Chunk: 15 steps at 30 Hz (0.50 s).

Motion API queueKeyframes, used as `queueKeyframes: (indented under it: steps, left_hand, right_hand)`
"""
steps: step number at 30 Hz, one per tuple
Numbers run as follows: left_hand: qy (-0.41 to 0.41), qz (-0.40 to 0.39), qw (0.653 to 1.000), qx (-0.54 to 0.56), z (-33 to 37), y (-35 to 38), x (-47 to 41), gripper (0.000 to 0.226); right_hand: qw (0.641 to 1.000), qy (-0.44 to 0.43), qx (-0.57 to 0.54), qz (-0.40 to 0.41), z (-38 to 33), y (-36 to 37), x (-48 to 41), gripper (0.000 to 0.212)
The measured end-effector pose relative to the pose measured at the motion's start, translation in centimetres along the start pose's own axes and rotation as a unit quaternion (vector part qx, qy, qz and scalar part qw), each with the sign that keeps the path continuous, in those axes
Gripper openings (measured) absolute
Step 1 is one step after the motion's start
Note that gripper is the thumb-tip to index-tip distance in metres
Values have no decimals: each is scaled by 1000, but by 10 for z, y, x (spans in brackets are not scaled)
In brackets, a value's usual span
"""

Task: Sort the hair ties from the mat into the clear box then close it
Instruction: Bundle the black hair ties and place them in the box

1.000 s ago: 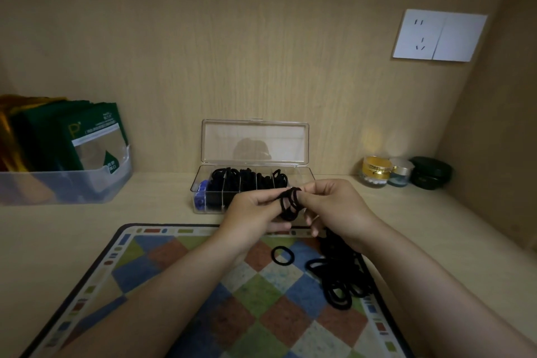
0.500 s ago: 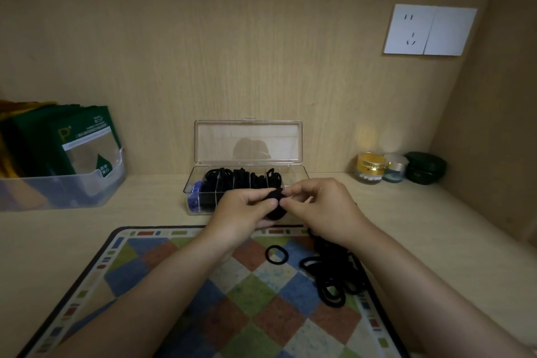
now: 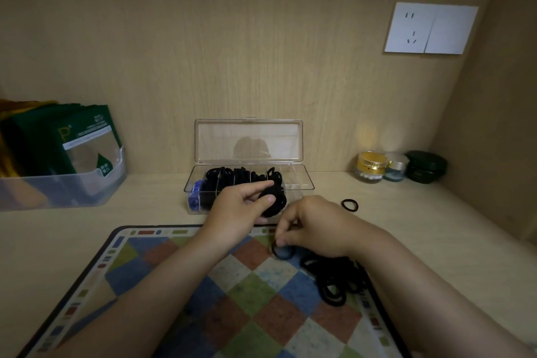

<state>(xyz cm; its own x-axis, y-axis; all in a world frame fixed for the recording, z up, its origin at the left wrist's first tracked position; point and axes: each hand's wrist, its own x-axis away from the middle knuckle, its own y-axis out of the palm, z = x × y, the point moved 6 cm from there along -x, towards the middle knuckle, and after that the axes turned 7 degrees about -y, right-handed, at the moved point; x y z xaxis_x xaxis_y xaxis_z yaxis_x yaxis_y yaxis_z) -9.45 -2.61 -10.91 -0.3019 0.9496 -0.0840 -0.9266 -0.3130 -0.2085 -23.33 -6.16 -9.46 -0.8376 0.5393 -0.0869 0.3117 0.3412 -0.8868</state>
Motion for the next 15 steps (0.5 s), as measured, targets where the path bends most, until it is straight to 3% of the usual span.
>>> queueKeyframes:
  steps: [3, 6, 10, 15]
  left_hand:
    - [-1, -3, 1000, 5, -2, 1, -1, 35]
    - [-6, -7, 1000, -11, -5, 6, -2, 33]
    - [5, -19, 999, -33, -5, 20, -3, 30]
    - [20, -21, 997, -64, -2, 32, -6, 33]
  right_hand:
    - [993, 50, -56, 86, 26, -31, 7, 7]
    - [979, 129, -17, 160, 65, -61, 23, 7]
    - [956, 237, 113, 132, 112, -63, 36, 19]
    - [946, 279, 124, 108, 132, -56, 34, 12]
